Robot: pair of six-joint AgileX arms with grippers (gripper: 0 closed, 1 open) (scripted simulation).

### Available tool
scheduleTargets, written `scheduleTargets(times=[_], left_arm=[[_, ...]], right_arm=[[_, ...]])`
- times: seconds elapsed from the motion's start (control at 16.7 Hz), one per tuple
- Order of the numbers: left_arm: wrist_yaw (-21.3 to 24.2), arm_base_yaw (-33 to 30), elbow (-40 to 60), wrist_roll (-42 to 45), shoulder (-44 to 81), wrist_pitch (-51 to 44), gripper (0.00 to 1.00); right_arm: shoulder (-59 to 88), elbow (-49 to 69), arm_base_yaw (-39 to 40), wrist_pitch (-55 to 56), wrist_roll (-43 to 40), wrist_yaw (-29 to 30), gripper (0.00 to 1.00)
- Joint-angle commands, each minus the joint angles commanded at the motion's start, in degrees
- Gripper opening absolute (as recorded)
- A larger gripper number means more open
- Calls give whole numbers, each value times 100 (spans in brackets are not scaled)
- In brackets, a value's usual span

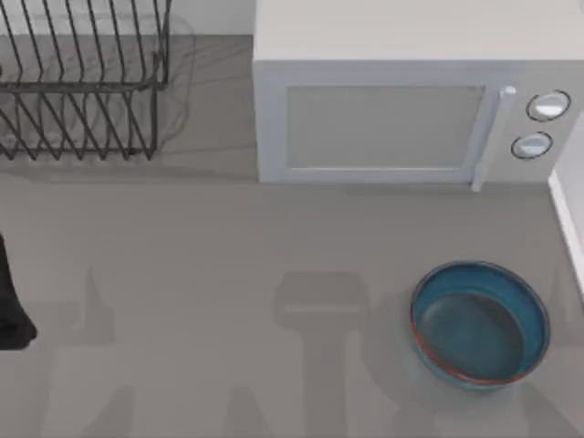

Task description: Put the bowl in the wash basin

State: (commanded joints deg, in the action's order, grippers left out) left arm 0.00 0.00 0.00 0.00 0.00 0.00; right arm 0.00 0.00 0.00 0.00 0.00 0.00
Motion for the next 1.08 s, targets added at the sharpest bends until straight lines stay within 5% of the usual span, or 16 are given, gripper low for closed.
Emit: scheduleTargets(times=[0.48, 1.08], left_arm=[[0, 0, 0, 0, 0, 0, 100], [0, 0, 0, 0, 0, 0, 100]], right_arm=[[1275, 1171, 281, -1097, 308, 15, 100], [6602, 4890, 1249, -4857, 1301, -24, 100]])
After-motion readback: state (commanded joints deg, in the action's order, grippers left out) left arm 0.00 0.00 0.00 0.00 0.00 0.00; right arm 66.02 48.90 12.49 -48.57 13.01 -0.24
